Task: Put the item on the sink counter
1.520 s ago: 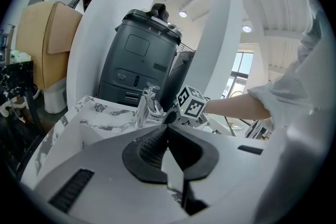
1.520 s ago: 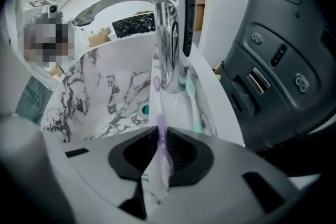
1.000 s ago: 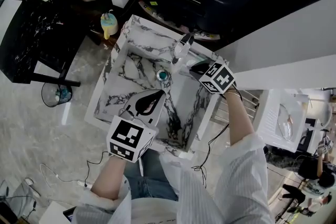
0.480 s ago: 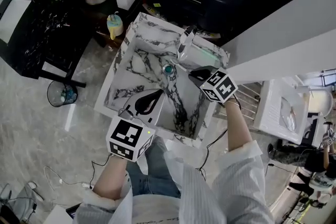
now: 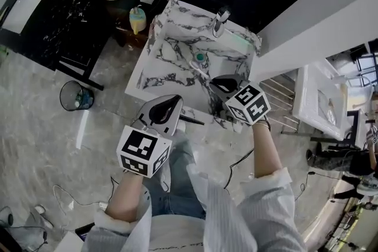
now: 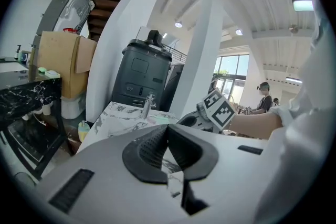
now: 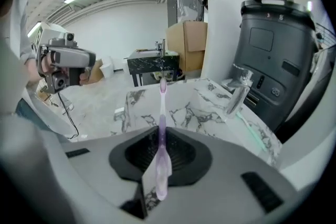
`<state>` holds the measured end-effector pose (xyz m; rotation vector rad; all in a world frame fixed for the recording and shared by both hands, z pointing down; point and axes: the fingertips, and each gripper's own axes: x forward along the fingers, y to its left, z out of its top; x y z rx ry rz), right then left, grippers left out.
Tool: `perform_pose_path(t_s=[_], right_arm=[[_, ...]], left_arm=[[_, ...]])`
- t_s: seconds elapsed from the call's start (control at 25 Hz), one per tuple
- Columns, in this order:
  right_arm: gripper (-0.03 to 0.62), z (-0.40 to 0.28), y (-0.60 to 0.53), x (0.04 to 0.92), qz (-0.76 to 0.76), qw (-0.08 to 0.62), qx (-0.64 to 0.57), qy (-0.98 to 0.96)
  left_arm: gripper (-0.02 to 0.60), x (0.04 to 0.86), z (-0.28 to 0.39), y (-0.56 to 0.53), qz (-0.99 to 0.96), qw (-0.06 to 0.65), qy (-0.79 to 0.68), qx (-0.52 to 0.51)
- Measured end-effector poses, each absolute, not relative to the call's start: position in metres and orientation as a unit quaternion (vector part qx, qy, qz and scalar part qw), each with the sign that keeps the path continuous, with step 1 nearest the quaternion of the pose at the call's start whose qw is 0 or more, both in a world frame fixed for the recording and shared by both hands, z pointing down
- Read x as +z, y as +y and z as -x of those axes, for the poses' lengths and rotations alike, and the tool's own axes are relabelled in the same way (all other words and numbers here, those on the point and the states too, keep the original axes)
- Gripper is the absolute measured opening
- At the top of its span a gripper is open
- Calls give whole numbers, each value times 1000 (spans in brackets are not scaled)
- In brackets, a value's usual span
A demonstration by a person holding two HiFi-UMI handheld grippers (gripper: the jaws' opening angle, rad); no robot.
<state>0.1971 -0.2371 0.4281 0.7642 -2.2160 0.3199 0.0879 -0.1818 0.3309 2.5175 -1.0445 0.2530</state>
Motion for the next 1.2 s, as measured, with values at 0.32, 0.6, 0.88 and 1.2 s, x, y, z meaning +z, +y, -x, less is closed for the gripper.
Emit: perform_pose_path(t_s=[0.32, 0.6, 0.88, 1.2], right_arm=[[52, -136, -163, 358, -353, 313, 72, -879], [52, -93, -110, 342, -363, 293, 62, -882], [52, -66, -74, 353, -364, 266, 97, -887], [52, -65, -42, 382, -372, 259, 133, -882]], left_arm=[[15, 318, -50, -116, -905, 189, -373, 80], [15, 317, -25, -76, -906, 186, -372, 76], [15, 321, -2, -53, -898, 194, -388, 70], [15, 335, 18, -44, -871, 216, -436, 59]])
